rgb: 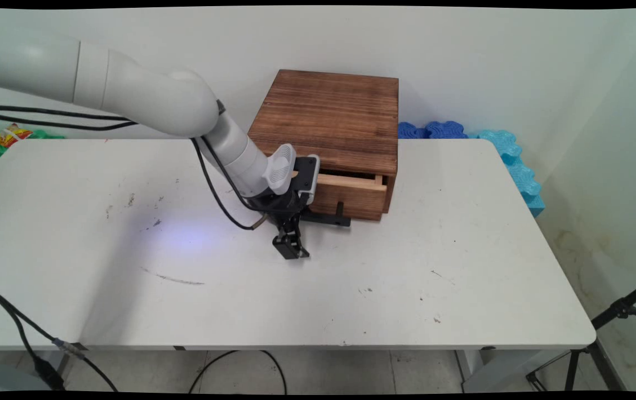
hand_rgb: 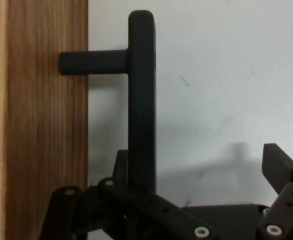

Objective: Open the drawer

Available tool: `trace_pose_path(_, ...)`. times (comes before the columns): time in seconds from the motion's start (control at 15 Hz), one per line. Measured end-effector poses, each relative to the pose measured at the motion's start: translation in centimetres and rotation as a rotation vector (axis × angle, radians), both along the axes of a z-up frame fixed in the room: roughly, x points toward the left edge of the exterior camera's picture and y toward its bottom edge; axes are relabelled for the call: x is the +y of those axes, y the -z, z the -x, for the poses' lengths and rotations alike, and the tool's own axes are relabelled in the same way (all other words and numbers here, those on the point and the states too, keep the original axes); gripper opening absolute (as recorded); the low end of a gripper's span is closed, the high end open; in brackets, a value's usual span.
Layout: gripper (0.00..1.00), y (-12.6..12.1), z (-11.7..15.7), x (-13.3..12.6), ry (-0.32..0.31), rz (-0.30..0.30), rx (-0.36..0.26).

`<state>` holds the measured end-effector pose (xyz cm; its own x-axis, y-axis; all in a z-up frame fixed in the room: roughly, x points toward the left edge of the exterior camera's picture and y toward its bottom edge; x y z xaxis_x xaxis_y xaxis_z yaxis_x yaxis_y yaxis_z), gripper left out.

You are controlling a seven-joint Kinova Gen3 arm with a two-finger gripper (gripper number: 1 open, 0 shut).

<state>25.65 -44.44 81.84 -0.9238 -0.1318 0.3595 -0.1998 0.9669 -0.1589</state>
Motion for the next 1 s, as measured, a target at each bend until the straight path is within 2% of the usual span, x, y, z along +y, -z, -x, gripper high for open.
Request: trace_pose_path(1.0,1.00,-1.4,0.3,8.5,-0.013,-0.094,0.023)
